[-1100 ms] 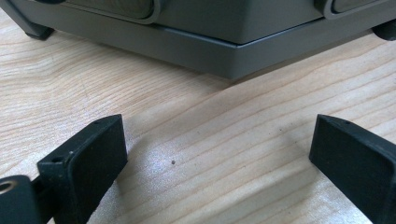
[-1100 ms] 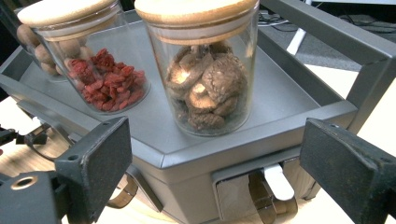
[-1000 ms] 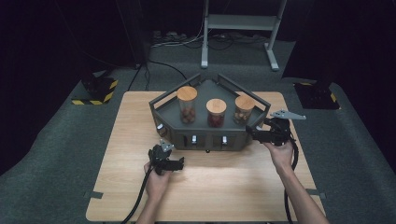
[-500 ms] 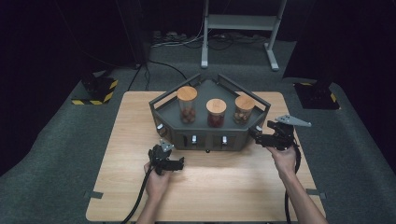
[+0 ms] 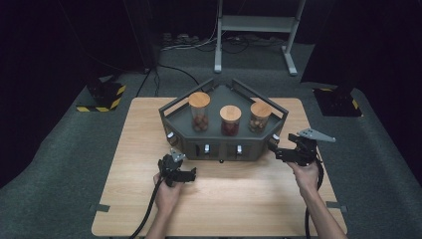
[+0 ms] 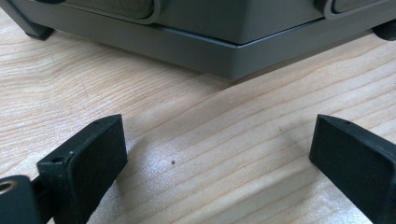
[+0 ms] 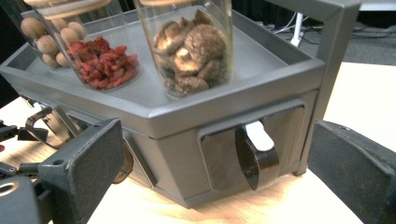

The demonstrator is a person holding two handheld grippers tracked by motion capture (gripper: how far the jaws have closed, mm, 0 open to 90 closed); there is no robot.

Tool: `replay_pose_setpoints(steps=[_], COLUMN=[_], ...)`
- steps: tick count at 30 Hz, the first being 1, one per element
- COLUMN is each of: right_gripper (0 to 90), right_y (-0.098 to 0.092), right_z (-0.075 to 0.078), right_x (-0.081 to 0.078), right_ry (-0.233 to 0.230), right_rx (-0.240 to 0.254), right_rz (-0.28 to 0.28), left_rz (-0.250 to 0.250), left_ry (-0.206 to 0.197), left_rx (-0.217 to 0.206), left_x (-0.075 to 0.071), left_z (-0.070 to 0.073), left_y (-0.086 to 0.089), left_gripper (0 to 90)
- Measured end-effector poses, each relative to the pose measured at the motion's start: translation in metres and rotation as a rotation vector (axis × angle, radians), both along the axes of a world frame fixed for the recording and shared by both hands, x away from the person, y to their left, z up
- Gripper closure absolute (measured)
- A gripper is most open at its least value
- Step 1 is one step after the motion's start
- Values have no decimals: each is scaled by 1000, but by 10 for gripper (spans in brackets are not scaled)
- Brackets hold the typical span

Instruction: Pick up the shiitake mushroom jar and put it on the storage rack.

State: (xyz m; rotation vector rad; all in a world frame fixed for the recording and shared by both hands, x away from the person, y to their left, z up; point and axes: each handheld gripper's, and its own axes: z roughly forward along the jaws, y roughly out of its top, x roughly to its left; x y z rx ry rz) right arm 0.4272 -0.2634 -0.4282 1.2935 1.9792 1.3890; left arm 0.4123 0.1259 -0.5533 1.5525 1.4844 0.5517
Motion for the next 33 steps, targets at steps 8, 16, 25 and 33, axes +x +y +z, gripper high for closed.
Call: replay_pose_setpoints(steps=[8,16,25,33], right_gripper=[45,47,48,49], right_y=[-7,-13,-17,-19], right_z=[-4,-14,-25,-33], right_x=[-6,-11,-16,-20], right_ry=[-8,3,12,19], right_rx=[-5,-2,8,1], right_rz=[-15,-25,-33,-42], left_rz=[1,1,1,1], left_ry=[-1,-1,-1,-1], left_rx=[-1,-2,-1,-1], left_x=[0,0,0,0], left_z=[0,0,0,0], left_y=[0,0,0,0], left_gripper=[38,38,38,38])
